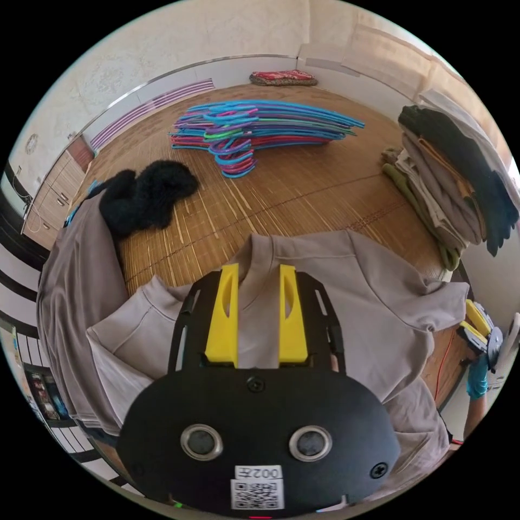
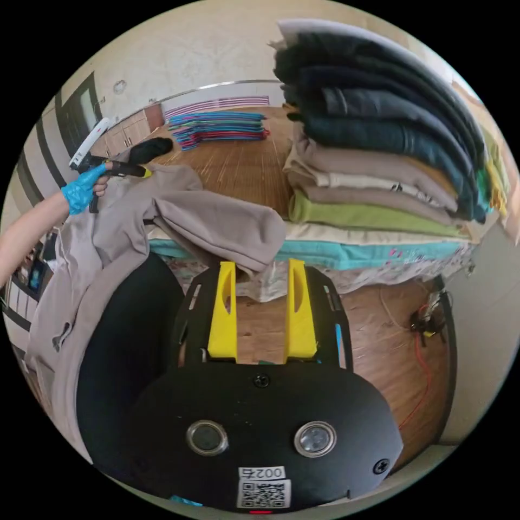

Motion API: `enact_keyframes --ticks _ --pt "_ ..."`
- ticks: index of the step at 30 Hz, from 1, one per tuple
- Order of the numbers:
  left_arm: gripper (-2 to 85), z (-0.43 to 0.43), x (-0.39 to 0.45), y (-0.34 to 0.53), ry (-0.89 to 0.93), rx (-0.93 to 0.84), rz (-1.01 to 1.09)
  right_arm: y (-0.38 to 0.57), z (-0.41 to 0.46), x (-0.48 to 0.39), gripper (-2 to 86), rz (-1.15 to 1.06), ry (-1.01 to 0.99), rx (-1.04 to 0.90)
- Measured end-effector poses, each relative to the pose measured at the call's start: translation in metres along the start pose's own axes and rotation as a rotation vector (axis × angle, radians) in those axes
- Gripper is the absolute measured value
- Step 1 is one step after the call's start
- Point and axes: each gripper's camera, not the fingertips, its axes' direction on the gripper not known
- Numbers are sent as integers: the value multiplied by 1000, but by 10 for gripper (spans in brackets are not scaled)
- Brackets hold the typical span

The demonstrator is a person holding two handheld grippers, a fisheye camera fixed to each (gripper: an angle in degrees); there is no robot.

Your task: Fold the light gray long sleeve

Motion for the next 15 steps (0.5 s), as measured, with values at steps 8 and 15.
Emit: enact_keyframes --ticks 8,15 --pt "70 -15 32 -2 80 75 84 13 15 68 134 301 -362 100" --pt "63 13 58 -8 55 10 126 -12 -46 60 6 202 -211 210"
